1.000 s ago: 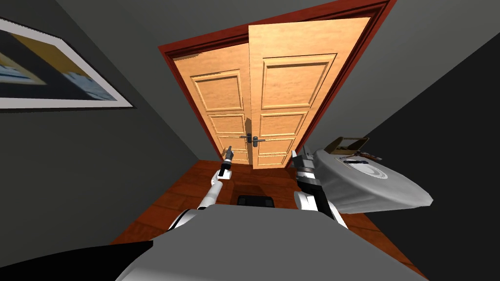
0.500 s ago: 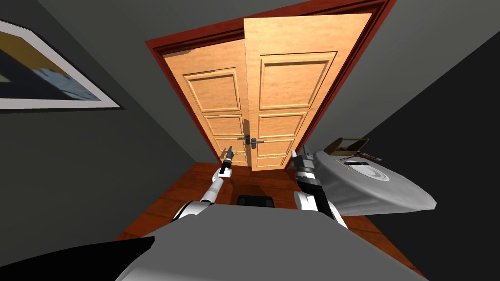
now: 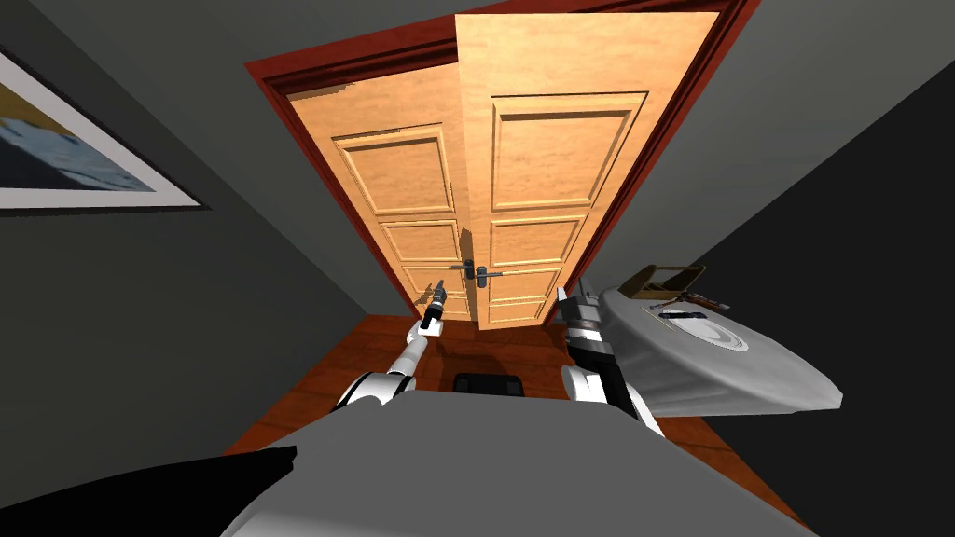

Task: Pull the door open

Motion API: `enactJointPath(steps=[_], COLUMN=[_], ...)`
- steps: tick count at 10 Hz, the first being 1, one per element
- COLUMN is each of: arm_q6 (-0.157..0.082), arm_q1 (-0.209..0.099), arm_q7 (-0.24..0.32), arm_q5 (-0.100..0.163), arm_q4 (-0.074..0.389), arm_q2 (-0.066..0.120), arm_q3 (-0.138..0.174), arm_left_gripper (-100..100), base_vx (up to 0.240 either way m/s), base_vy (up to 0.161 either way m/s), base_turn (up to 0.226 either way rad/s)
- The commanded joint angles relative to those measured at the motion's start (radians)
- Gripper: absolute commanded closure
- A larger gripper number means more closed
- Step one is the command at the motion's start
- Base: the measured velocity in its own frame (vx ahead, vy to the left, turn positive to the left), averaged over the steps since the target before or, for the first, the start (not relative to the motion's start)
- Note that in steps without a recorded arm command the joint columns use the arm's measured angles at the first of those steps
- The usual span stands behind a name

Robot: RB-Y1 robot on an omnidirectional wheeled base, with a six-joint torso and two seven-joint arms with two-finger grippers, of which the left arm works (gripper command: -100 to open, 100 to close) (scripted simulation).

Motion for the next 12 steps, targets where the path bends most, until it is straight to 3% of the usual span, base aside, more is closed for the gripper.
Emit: enactJointPath(steps=[1, 10, 12], arm_q6=[0.001, 0.010, 0.011], arm_q1=[-0.027, -0.139, -0.140], arm_q7=[0.004, 0.022, 0.024], arm_q5=[0.003, 0.013, 0.013], arm_q4=[0.046, 0.225, 0.226], arm_q2=[0.003, 0.009, 0.009], arm_q3=[0.002, 0.003, 0.001], arm_left_gripper=[-100, -100, -100], base_vx=[0.104, 0.088, 0.062], base_vy=[-0.020, -0.025, -0.040], base_turn=[-0.039, -0.041, -0.033])
